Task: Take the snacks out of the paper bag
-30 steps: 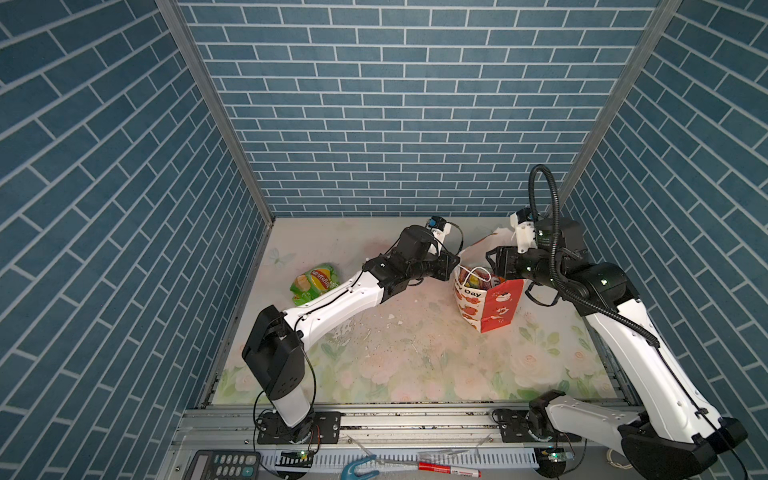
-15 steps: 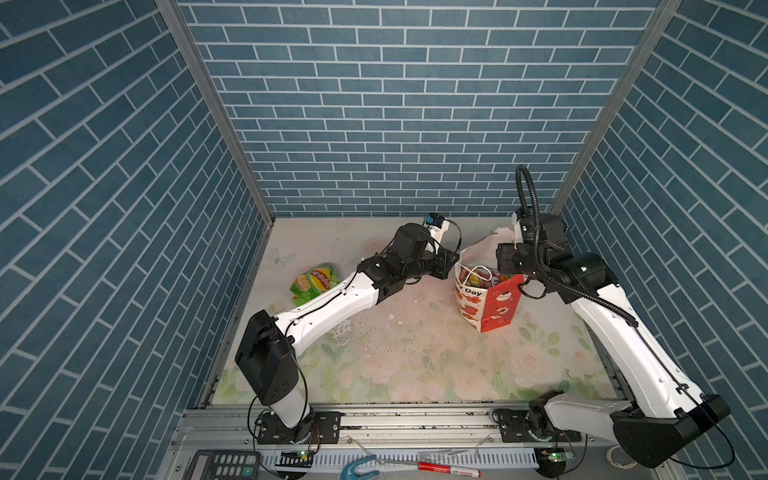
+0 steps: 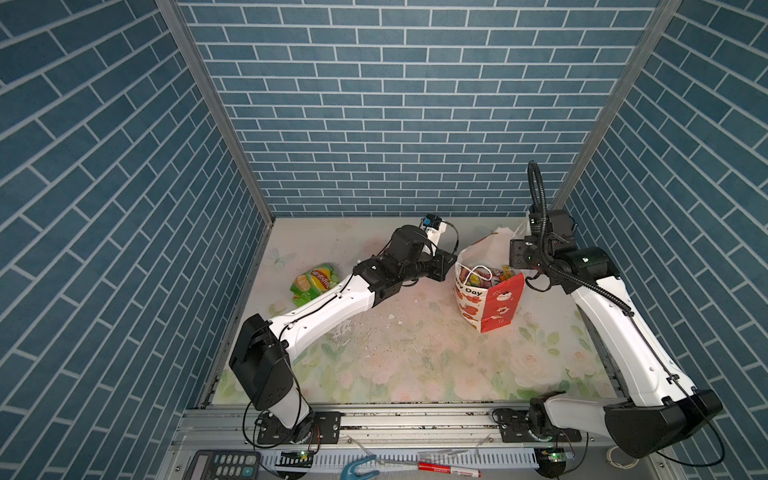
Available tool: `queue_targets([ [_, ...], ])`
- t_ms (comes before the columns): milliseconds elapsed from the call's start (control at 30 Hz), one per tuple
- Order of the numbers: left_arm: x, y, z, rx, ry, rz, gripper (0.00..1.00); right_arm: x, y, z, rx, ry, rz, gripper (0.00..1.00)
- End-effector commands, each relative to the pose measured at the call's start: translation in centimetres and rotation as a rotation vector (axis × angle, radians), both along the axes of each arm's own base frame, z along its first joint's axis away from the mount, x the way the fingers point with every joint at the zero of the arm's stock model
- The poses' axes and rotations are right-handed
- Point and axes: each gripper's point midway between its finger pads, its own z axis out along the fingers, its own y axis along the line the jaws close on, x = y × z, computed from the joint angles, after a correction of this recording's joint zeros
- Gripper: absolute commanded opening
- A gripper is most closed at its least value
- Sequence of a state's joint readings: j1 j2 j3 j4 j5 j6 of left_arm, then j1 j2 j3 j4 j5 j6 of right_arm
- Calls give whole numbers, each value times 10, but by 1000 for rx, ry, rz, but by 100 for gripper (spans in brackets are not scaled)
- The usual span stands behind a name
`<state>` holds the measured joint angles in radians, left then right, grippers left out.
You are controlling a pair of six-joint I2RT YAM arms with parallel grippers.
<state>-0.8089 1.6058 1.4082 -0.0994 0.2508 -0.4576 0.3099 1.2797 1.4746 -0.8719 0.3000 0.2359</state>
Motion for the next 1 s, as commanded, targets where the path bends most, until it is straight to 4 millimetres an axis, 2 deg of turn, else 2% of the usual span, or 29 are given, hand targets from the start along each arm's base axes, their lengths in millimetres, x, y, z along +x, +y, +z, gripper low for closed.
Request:
queue_targets([
  [0,0,8,13,-15,-39,11,21,8,-1,-7,14,23,26,64],
  [167,2,9,9,-6,-31,16,21,17,-3,-5,61,4,28,65],
  [633,4,10,6,-2,-27,18,21,43,-4,-31,207,68,39,65],
  [967,7,12,4,4,-21,25,21,52,-11,-48,275,93,20,64],
])
